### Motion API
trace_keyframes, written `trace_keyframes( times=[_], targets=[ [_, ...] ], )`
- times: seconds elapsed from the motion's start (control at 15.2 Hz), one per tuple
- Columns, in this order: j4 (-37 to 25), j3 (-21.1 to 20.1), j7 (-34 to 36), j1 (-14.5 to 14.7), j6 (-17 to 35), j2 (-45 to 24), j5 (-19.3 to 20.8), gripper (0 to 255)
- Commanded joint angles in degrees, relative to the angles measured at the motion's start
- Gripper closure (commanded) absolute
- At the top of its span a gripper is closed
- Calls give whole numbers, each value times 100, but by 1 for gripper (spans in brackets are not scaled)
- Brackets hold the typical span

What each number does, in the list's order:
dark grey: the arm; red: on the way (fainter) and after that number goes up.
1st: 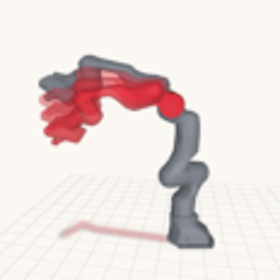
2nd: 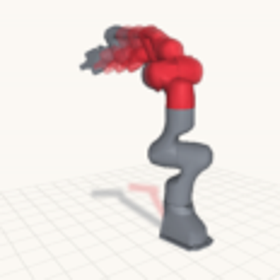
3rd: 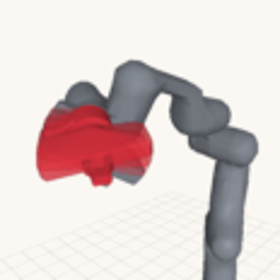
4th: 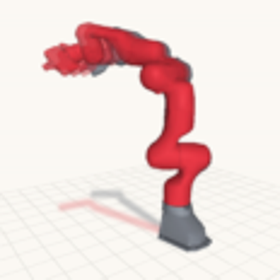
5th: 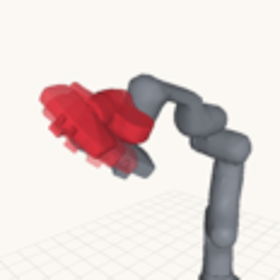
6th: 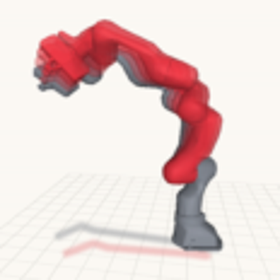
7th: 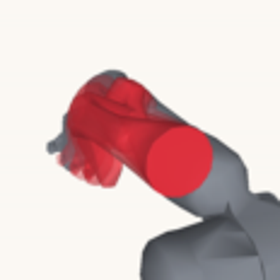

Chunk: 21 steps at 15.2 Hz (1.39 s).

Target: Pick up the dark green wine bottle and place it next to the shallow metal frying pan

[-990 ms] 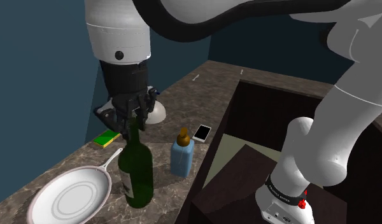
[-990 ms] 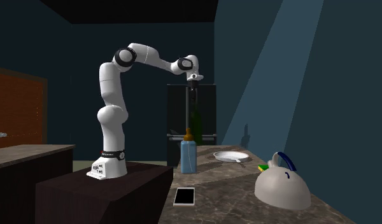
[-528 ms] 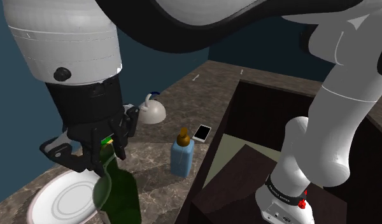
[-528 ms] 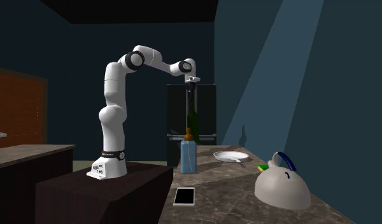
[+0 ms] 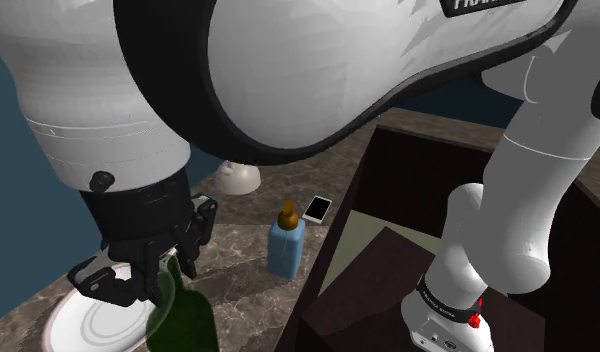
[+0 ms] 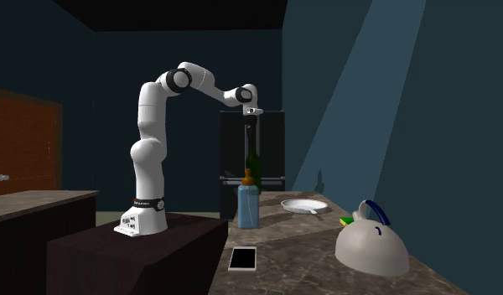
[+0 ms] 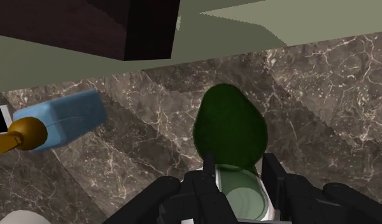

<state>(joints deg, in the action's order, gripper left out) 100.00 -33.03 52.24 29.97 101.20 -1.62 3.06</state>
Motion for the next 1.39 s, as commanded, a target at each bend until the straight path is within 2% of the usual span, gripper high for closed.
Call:
trace_keyframes(
  times=[0.0, 0.73, 1.25, 1.32],
  targets=[
    [157, 1, 7, -1, 157, 7, -1, 255],
    [889, 0, 81, 6, 973, -97, 73, 255],
    [889, 0, 81, 6, 973, -97, 73, 255],
    [888, 0, 81, 6, 973, -97, 73, 0]
  ],
)
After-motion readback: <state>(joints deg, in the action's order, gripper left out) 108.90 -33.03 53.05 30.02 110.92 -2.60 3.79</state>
